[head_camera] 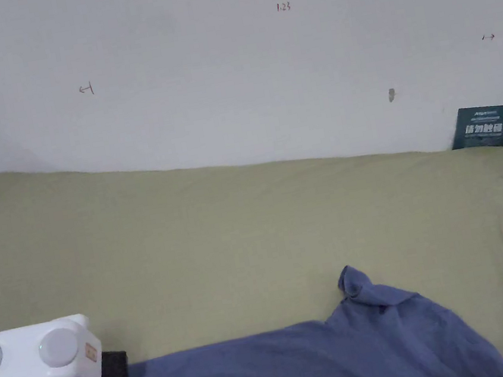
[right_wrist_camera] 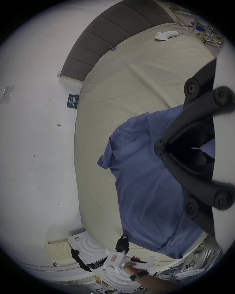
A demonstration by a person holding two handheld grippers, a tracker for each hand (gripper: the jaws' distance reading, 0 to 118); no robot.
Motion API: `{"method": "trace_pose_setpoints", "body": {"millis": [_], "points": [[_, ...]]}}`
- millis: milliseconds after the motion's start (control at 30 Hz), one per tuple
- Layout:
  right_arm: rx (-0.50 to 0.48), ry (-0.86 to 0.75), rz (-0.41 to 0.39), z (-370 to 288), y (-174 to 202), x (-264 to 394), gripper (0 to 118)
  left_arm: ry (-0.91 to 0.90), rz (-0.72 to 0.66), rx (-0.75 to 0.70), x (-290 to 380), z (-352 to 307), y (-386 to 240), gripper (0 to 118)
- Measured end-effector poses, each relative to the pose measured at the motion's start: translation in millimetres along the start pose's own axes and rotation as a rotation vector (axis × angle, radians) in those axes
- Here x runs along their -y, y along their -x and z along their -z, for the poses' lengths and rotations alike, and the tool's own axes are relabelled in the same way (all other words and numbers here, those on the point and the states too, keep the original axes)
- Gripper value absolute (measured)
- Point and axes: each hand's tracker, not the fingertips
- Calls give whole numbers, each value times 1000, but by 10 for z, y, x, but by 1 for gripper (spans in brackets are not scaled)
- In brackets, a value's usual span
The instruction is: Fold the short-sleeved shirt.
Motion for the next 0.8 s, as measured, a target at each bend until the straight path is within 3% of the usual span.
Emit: {"method": "trace_pose_setpoints", "body": {"millis": [100, 167, 200, 233, 267, 333, 400, 467, 533, 600, 700, 800], "points": [[-19, -12, -9, 81, -62, -101, 1, -49, 33, -15, 123, 11, -165, 85], [-42, -19, -16, 196, -135, -212, 2, -74, 15, -22, 187, -63, -161, 75], [-62, -28, -13, 306, -194, -303, 2, -93, -29, 37, 201, -104, -153, 52], [-85, -17, -14, 446, -245, -402, 9, -109, -54, 61, 215, -142, -157, 13], [-103, -8, -22, 610, -293, -509, 29, -116, -56, 61, 231, -172, -170, 2], [-170, 77, -59, 1102, -397, -746, 95, -117, -45, 53, 227, -197, -170, 2], [-215, 165, -113, 1562, -463, -947, 93, -126, -27, 53, 250, -240, -203, 2], [-170, 229, -202, 2005, -486, -1083, 94, -131, -34, 69, 200, -227, -158, 2], [-46, 268, -306, 2390, -457, -1178, 94, -140, -40, 76, 197, -264, -160, 2], [-54, 312, -360, 2647, -459, -1237, 94, -144, -29, 76, 168, -234, -122, 2], [-96, 308, -343, 2864, -449, -1313, 94, -150, -9, 76, 146, -216, -108, 2], [-71, 357, -252, 3040, -482, -1321, 91, -149, 2, 78, 134, -172, -107, 2]]}}
